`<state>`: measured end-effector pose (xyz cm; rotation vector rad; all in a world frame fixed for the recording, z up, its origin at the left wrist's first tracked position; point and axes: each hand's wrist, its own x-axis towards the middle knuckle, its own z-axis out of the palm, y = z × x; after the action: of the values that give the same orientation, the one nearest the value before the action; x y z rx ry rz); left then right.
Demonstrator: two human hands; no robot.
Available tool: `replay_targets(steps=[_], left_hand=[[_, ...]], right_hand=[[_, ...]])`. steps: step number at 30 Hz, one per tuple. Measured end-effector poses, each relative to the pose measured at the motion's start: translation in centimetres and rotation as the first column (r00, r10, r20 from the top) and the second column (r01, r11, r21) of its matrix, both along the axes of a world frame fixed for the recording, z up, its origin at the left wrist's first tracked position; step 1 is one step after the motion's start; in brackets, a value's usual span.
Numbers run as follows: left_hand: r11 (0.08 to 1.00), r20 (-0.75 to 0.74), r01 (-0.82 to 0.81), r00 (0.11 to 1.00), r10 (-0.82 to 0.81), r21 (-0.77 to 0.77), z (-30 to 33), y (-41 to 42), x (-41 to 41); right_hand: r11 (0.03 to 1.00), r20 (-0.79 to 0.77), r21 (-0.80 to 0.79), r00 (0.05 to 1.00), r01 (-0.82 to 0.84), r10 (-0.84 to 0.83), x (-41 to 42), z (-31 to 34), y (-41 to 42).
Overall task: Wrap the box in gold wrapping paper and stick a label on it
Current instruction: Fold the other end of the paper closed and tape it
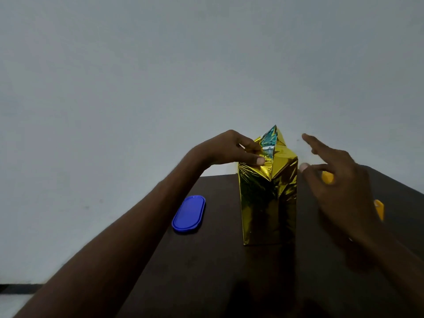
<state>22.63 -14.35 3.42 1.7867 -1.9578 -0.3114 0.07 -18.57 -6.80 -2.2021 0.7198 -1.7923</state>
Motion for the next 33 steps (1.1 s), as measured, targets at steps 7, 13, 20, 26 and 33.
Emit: replay_targets(steps=[7,13,20,26,33], left_hand=[[0.999,-0.028,0.013,1.000,-0.014,-0.038,-0.5,-0.5,-0.2],[0.999,-0.082,0.039,0.996,-0.042,-0.034,-0.7,-1.4,-0.5],[0.998,-0.117,0.064,0.991,-0.066,-0.021,-0.6,-1.9,-0.6],[0.997,-0.115,0.075,0.991,-0.075,-0.004,-0.8,-2.3,-0.9],[0.998,-0.102,0.062,0.993,-0.062,-0.009,-0.8,-2.5,-0.9]], right_hand=[[0.823,-0.333,0.215,0.832,0.525,-0.444,-4.0,-0.6,-3.1],[0.616,-0.583,0.372,0.691,0.695,-0.427,-6.9,-0.8,-5.5],[0.599,-0.572,0.534,0.777,0.597,-0.265,-8.1,-1.1,-7.2],[0.422,-0.322,0.844,0.942,0.330,-0.093,-7.9,-0.5,-8.1],[0.402,-0.124,0.896,0.975,0.189,-0.183,-7.4,-1.1,-8.7]])
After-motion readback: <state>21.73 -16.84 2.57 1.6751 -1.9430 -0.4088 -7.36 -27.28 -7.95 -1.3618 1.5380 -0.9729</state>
